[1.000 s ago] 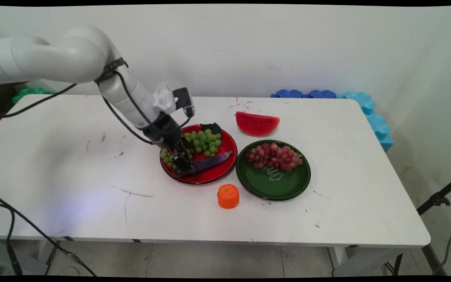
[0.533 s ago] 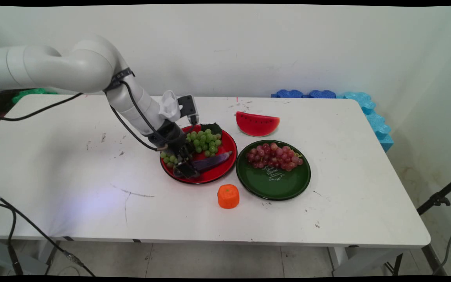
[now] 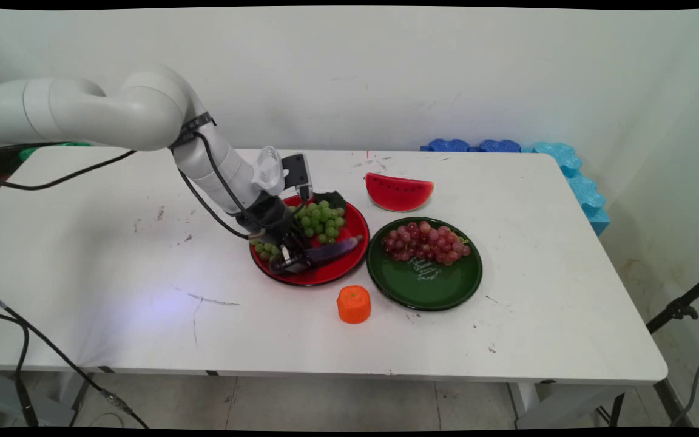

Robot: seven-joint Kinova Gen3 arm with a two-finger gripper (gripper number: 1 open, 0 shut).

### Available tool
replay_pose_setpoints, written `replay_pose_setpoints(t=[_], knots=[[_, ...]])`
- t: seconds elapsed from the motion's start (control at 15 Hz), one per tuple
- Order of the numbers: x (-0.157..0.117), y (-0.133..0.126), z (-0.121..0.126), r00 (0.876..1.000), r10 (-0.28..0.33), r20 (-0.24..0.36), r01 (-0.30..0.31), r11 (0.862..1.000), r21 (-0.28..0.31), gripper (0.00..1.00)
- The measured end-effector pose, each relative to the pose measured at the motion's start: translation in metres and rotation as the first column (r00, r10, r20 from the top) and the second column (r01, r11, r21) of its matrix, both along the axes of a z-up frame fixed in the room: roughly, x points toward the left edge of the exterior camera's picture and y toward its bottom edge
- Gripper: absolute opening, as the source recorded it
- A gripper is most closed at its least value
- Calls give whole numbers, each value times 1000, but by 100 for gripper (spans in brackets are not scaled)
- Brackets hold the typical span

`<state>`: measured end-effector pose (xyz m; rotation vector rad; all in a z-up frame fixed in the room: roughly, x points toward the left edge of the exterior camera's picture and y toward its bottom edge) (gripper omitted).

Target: Place the picked object on the table

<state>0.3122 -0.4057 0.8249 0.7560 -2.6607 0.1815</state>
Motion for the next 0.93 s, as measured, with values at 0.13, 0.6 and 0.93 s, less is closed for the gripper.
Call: replay_pose_setpoints(t=[0.13, 0.6, 0.93], knots=[[-2, -1, 1, 1000, -25, -4, 25, 1000, -13, 0], [-8, -3, 24, 997, -77, -9, 77, 995, -71, 0], [-8, 8, 66, 995, -103, -19, 101, 990, -95, 0]])
